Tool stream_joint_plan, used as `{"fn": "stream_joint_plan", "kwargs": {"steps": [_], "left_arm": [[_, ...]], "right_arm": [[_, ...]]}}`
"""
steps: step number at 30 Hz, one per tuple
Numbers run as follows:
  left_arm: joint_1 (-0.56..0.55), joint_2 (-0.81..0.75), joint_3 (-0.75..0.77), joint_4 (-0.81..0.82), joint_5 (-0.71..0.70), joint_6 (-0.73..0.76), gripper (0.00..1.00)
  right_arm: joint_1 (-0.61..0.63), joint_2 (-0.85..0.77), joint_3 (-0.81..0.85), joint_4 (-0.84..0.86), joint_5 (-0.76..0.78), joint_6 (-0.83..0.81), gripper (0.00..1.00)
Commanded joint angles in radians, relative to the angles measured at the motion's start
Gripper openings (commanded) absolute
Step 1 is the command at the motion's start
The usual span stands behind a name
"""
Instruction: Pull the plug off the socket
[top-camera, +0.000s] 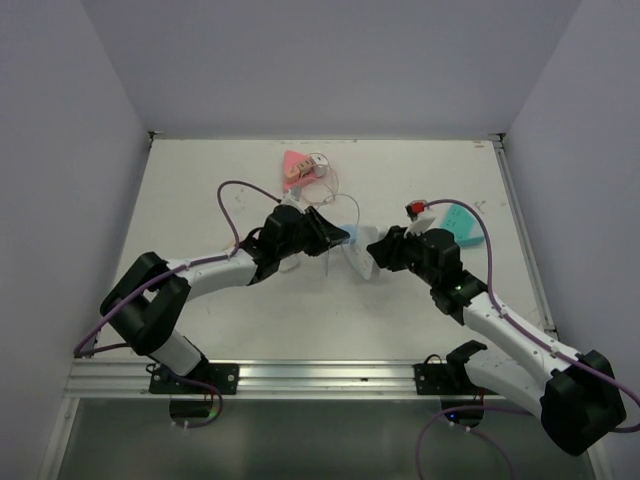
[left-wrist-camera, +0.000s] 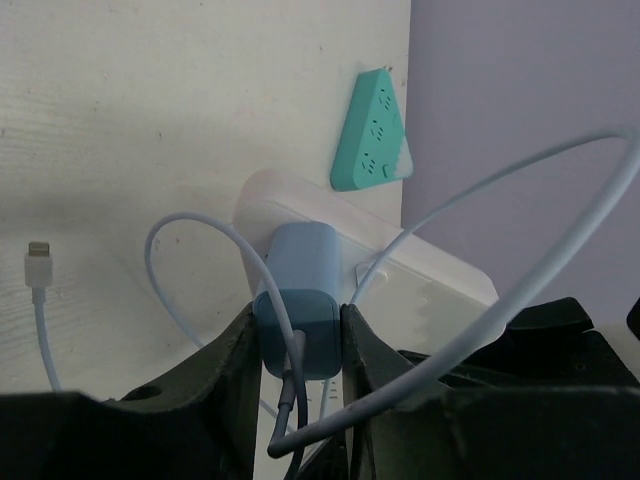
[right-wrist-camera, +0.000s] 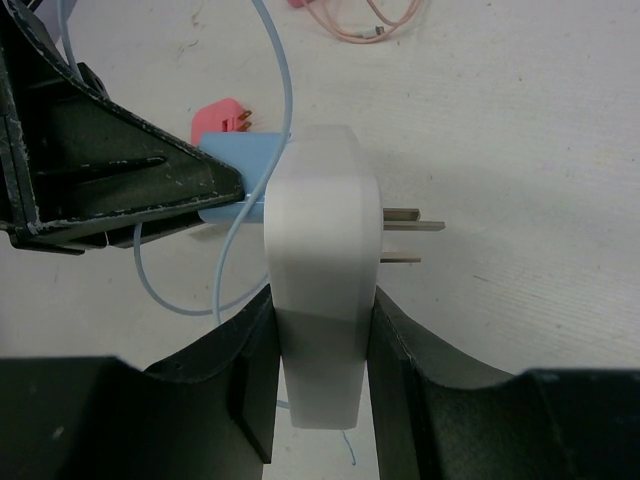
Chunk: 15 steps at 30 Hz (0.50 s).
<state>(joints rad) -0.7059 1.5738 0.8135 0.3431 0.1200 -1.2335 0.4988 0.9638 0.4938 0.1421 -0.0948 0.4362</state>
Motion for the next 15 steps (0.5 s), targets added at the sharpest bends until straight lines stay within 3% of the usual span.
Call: {"fn": "stream_joint_plan", "kwargs": {"steps": [1,2,9,15], "left_arm": [[-0.003,-0.037,-0.010,0.062,0.001,-0.036,0.06],[-0.003,-0.043,-0.019,0.071,0.001,-0.044,0.00],[-0.003,-0.141,-0.100,0.134,0.026,-0.118,0.00],[0.000,-0.239,-0.138,0.123,-0.008,-0.144,0.00]], "right_arm": [[0.004,-0.034,0.034,0.047,0.114,0.006,0.00],[0.004,-0.045,0.028,0.039,0.191,0.006,0.00],[0.004,-0.056,0.009,-0.087,0.528,0.053,0.00],[0.004,-0.054,0.018,-0.139,0.639,0.065,0.00]]}}
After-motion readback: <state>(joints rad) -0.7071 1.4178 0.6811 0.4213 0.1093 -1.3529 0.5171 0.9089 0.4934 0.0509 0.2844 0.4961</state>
